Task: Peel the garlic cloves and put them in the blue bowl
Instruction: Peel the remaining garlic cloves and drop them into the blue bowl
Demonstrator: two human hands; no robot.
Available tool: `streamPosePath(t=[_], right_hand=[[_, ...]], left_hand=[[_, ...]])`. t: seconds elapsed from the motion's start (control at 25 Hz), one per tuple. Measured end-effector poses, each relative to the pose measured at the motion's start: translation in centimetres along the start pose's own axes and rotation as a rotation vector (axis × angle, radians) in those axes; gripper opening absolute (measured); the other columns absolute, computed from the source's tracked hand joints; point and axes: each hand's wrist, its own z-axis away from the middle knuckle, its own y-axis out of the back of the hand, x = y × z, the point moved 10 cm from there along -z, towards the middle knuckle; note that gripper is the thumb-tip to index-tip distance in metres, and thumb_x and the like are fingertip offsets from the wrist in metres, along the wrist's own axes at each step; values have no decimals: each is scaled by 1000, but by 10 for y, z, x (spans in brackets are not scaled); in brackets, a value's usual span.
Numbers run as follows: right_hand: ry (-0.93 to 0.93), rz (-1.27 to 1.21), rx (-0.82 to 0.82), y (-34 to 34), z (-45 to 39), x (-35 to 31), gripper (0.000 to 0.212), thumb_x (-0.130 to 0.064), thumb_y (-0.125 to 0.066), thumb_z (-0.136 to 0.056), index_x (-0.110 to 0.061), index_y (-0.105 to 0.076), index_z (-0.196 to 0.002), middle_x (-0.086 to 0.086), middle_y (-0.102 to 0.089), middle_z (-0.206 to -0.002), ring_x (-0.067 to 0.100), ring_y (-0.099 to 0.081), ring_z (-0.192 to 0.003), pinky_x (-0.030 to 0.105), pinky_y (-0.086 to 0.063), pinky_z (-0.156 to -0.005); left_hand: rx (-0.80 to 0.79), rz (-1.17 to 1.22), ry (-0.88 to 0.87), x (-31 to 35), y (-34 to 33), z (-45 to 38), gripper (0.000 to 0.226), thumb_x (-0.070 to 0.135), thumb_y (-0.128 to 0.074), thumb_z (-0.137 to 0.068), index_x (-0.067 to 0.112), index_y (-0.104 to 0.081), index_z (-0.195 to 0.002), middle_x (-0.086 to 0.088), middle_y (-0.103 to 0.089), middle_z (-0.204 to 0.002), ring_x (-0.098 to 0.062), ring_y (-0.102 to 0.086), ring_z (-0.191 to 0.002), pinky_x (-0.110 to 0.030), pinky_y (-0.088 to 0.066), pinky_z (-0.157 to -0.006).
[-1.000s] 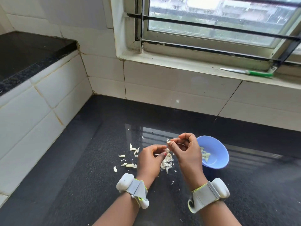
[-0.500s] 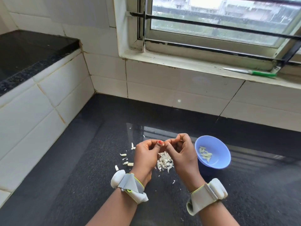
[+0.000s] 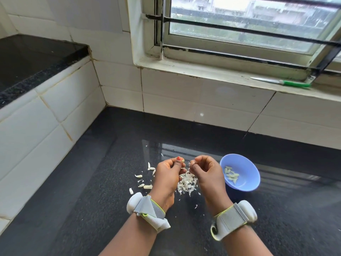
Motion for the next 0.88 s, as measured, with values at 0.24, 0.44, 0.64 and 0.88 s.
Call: streamPosePath(t=[0.24,0.44,0.64,0.88], right_hand=[[51,296,-69,-5,-3,-3,11,-18,-69,-89,-22,-73,-79,-5,-73,-72,8,-68,-66,30,-59,-68],[-53,-207,-188,-20,6,-6,18,-16,-74,-79,-4,-72,-92,11,-74,-81,16,-70,-74,25,-56,-68],[-162,-333,-209,-22,5,4,13,-2,-66,-85,-2,-70,-98,12,-74,-85,17,-70,-77,23,-56,-69],[-355,-600,-224,-22,9,14,16,8,-53,-90,2,-63,-102,11,-73,-79,15,-71,-68,20,-58,-62]], left_hand=[[89,-210,-148,7,8,-4,15,17,-55,-94,12,-64,-83,1,-63,-70,-10,-57,-63,-22,-46,-58],[160,-509,-358,26,11,0,8,17,-61,-90,16,-66,-84,1,-68,-78,-17,-64,-76,-31,-51,-70],[132,-422,-299,19,12,-7,12,17,-60,-91,12,-68,-84,-2,-70,-78,-16,-65,-75,-33,-53,-71],[105,-222,-196,5,11,-7,17,8,-56,-93,14,-68,-82,-4,-69,-76,-11,-58,-64,-24,-47,-61]])
